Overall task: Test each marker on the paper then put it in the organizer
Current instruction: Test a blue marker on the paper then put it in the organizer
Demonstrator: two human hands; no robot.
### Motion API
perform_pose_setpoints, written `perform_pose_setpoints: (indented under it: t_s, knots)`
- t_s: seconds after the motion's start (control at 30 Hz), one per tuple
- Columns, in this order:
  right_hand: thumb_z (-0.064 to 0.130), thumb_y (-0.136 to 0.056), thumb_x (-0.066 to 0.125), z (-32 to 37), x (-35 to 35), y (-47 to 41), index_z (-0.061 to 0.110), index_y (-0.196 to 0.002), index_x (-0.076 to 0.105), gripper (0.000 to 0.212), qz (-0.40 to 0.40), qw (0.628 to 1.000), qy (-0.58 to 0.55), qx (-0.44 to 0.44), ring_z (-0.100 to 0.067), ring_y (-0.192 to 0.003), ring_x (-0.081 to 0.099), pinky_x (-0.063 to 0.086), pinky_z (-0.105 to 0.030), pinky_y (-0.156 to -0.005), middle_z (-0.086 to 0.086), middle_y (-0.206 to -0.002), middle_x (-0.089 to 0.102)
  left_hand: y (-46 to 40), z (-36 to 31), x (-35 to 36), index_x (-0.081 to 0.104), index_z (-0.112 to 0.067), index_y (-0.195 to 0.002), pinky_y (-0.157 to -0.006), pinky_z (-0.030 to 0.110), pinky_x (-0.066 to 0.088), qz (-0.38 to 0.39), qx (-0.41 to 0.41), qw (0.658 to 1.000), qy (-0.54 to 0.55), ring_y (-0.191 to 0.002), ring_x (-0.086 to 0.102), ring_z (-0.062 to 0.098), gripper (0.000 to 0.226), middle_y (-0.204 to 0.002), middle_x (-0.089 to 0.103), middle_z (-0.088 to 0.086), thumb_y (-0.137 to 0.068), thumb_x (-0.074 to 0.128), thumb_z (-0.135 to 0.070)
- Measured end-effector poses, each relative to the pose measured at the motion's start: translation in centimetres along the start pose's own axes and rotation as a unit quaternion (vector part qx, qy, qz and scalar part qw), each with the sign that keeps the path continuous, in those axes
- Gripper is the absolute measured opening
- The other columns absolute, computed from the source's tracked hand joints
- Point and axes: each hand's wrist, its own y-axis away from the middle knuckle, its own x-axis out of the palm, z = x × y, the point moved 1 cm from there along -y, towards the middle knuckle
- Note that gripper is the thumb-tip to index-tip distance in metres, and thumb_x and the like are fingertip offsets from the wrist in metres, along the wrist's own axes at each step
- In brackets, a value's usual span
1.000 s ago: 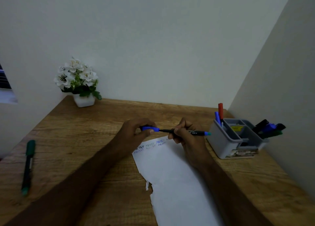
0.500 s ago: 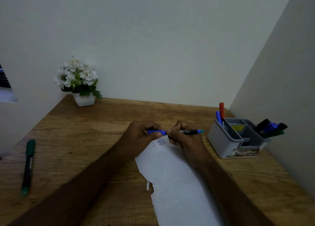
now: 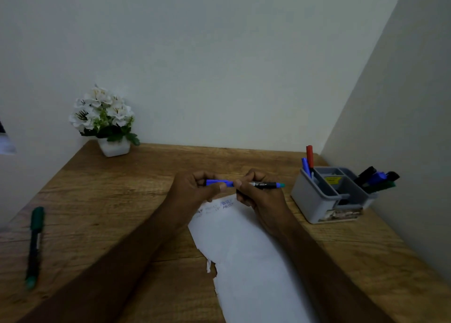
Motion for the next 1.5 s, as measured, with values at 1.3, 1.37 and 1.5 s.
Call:
perform_pose_setpoints:
  t_s: [1.3,1.37,1.5]
  knots:
    - [0.025,-0.076,0.067,0.9,-8.2,6.6,0.023,-0.071,0.064,0.006,-0.14,0.926,0.351,-0.028,-0.006,-0.055,0.06,0.05,-0.027,-0.056,0.009,-0.059,0.062,-7.4,-6.5,16.0,0.069,-0.012,-0.114,-0.068,0.015,0.049,0.134,0.247,0.923,-0.262,-0.072,0.063,0.015,0.037,-0.083,0.071,0.006,-0.078,0.077,-0.005]
    - [0.026,-0.077,0.067,0.8,-8.2,6.6,0.02,-0.072,0.064,0.008,-0.137,0.925,0.353,-0.029,-0.005,-0.057,0.06,0.051,-0.025,-0.058,0.01,-0.06,0.062,-7.4,-5.8,16.8,0.068,-0.014,-0.108,-0.064,0.014,0.048,0.157,0.241,0.92,-0.265,-0.069,0.064,0.013,0.035,-0.08,0.07,0.004,-0.076,0.078,-0.005]
    - [0.024,-0.08,0.066,0.9,-8.2,6.6,0.015,-0.073,0.067,0.011,-0.124,0.923,0.361,-0.042,-0.004,-0.065,0.062,0.052,-0.019,-0.063,0.011,-0.068,0.065,-7.8,-4.5,17.5,0.067,-0.014,-0.094,-0.063,0.02,0.048,0.161,0.258,0.913,-0.272,-0.069,0.06,0.014,0.026,-0.082,0.069,0.0,-0.073,0.082,-0.008]
